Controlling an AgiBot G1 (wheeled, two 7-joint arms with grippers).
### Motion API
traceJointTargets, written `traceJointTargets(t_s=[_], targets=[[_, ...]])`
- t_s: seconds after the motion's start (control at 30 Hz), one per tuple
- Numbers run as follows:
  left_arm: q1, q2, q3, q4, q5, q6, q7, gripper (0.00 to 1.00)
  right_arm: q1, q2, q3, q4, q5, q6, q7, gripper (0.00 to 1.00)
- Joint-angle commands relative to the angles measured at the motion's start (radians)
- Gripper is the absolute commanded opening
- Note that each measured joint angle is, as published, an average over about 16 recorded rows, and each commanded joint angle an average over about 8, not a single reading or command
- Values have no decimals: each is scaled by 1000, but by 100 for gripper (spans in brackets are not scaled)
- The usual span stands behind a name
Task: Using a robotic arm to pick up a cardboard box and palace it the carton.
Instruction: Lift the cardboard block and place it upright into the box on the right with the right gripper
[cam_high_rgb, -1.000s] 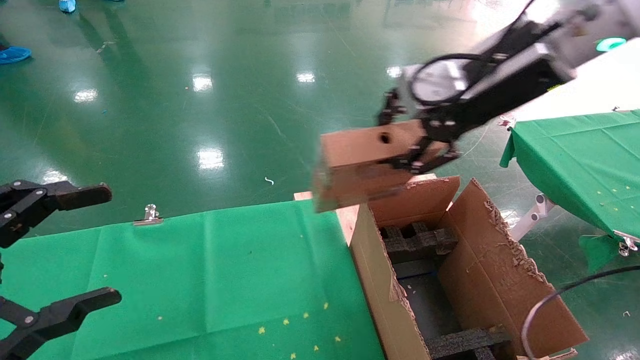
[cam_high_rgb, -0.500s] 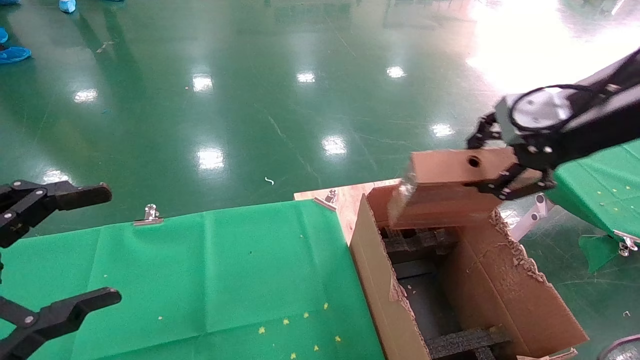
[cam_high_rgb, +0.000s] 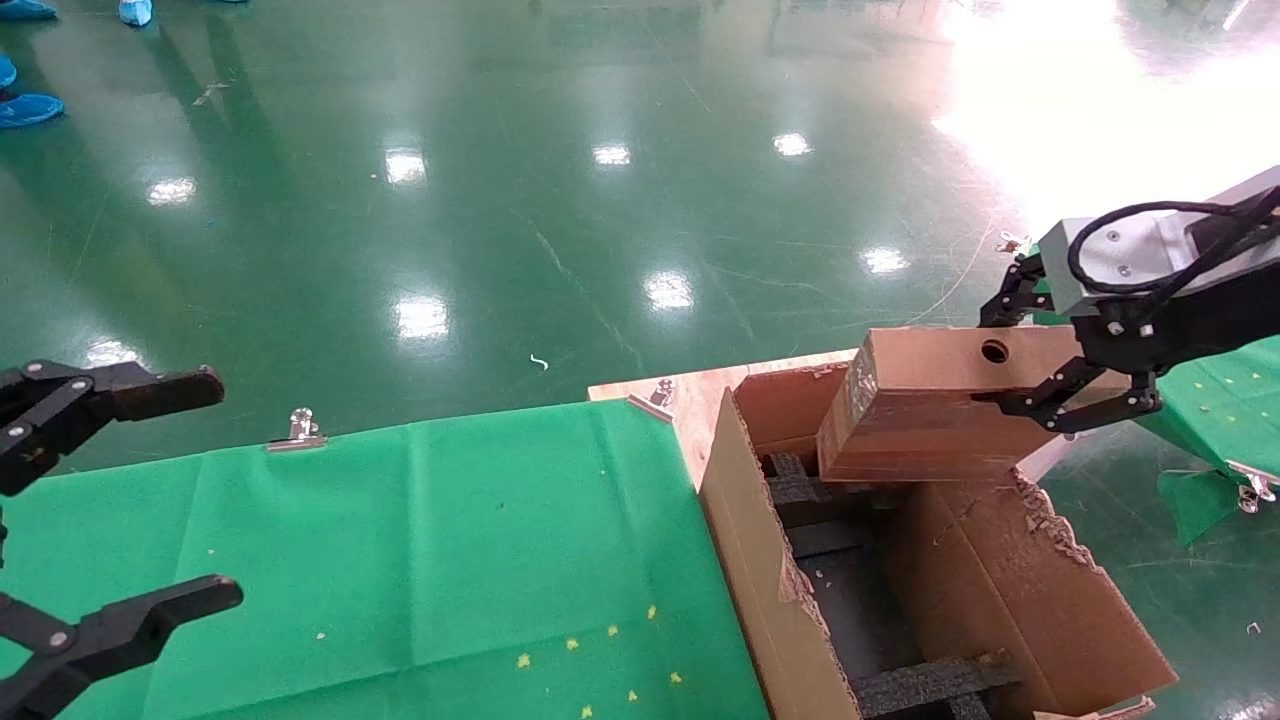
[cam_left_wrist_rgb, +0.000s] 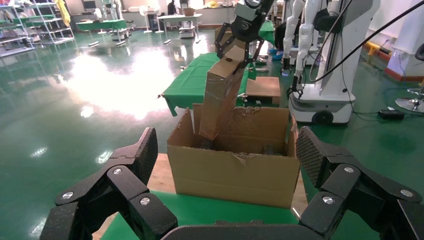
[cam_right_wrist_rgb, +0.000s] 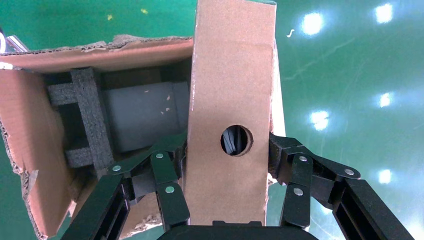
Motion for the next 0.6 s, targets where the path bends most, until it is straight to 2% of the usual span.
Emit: traceJointTargets(t_s=[0.03, 0.17, 0.3, 0.47, 0.6], targets=[[0, 0, 0, 0, 0, 0, 0, 100, -1, -4, 4, -1, 0, -1, -2, 0], [0, 0, 0, 0, 0, 0, 0, 100, -12, -5, 3, -8, 2, 12, 13, 0], [0, 0, 0, 0, 0, 0, 0, 100, -29, 1, -9, -15, 1, 46, 81, 0], [0, 0, 0, 0, 0, 0, 0, 100, -48, 25, -25, 8, -15, 110, 257, 0], [0, 0, 0, 0, 0, 0, 0, 100, -56, 67, -37, 73, -28, 163, 462, 0]])
